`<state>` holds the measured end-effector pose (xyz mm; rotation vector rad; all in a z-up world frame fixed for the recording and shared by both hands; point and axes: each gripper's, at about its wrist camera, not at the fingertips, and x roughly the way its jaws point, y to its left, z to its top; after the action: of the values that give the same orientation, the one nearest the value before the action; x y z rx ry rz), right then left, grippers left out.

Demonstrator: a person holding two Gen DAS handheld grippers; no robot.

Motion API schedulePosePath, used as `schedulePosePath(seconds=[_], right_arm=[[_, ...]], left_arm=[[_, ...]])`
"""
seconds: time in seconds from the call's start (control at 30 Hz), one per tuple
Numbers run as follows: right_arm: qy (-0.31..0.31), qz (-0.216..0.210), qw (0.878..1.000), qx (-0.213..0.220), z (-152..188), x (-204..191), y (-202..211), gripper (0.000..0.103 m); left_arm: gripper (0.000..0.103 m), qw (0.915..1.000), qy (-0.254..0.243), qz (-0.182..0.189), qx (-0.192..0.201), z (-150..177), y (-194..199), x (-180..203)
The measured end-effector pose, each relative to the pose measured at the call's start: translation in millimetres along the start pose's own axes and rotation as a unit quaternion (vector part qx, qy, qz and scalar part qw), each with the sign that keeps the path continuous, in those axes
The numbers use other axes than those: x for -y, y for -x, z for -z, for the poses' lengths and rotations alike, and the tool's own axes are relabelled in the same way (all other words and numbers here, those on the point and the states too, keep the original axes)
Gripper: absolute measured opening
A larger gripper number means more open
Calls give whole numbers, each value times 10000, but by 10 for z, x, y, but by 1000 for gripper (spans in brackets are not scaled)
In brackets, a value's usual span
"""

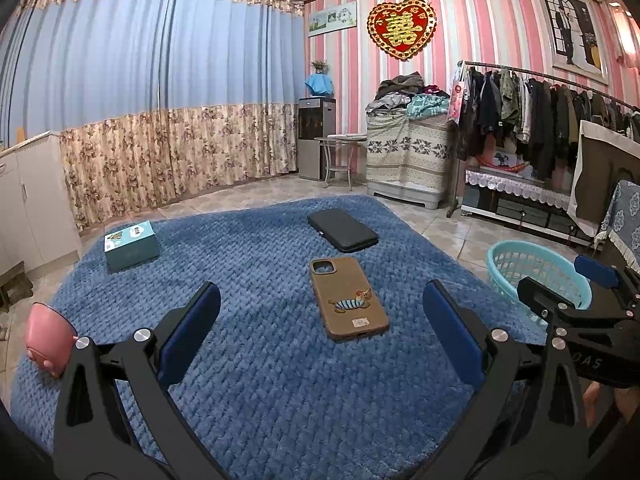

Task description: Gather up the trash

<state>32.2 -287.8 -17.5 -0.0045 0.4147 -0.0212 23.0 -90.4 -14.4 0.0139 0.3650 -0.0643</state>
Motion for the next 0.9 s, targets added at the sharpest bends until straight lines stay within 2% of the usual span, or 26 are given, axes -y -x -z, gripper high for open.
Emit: schedulePosePath(seconds=[0.9], right_arm=[[14,-1,10000,-13,10,-7,-7,98]], left_arm=[[98,10000,-17,-18,18,-1,9,-15]])
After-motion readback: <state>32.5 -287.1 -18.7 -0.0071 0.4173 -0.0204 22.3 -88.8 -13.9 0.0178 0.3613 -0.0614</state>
